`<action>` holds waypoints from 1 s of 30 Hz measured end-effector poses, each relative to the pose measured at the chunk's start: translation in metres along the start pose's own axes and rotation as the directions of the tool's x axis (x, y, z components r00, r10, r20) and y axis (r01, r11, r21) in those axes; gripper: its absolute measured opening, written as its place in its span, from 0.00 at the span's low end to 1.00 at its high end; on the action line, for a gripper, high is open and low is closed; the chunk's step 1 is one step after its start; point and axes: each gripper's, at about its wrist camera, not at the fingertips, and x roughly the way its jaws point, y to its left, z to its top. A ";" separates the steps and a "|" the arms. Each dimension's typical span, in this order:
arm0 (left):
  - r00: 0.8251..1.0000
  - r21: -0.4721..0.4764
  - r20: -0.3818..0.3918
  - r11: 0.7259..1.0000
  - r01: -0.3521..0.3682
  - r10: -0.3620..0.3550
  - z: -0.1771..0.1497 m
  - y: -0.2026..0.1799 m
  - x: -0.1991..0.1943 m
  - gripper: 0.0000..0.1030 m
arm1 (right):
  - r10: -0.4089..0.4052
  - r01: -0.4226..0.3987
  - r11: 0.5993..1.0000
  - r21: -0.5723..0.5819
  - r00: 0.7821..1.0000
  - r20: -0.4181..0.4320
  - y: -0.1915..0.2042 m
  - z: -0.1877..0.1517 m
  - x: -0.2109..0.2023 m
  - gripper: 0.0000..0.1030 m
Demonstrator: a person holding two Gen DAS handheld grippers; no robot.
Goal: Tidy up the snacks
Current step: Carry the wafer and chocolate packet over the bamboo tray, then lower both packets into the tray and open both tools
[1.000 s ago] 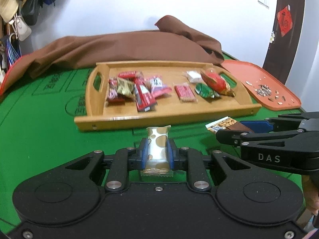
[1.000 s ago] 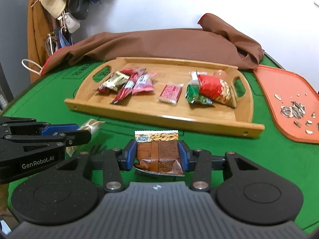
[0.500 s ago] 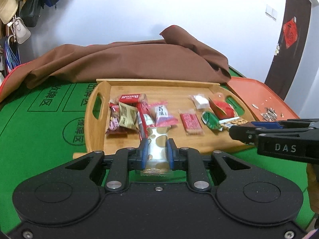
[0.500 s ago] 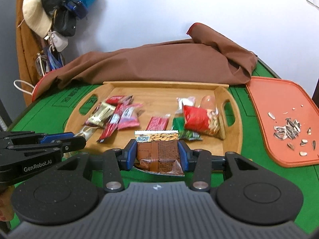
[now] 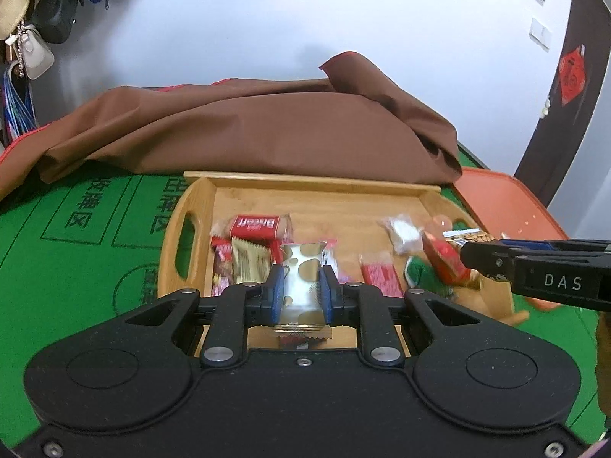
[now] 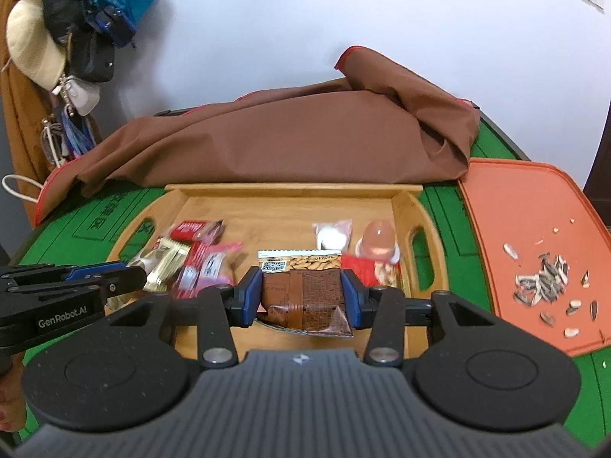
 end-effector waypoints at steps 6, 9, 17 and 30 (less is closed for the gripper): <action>0.998 -0.055 -0.050 0.998 0.034 -0.036 0.028 0.006 0.027 0.18 | -0.028 0.028 1.000 0.008 0.999 -0.030 -0.003 0.026 0.021 0.47; 0.998 -0.058 -0.065 0.998 0.021 -0.024 0.039 0.005 0.041 0.18 | -0.036 0.037 0.999 0.025 0.998 -0.057 -0.005 0.038 0.036 0.47; 0.992 -0.080 -0.123 0.997 0.001 -0.010 0.060 0.001 0.083 0.18 | -0.061 0.068 0.996 0.058 0.990 -0.126 -0.009 0.059 0.080 0.47; 0.978 -0.074 -0.202 0.995 -0.072 0.056 0.073 -0.015 0.148 0.18 | -0.115 0.136 0.986 0.098 0.974 -0.193 -0.031 0.069 0.131 0.47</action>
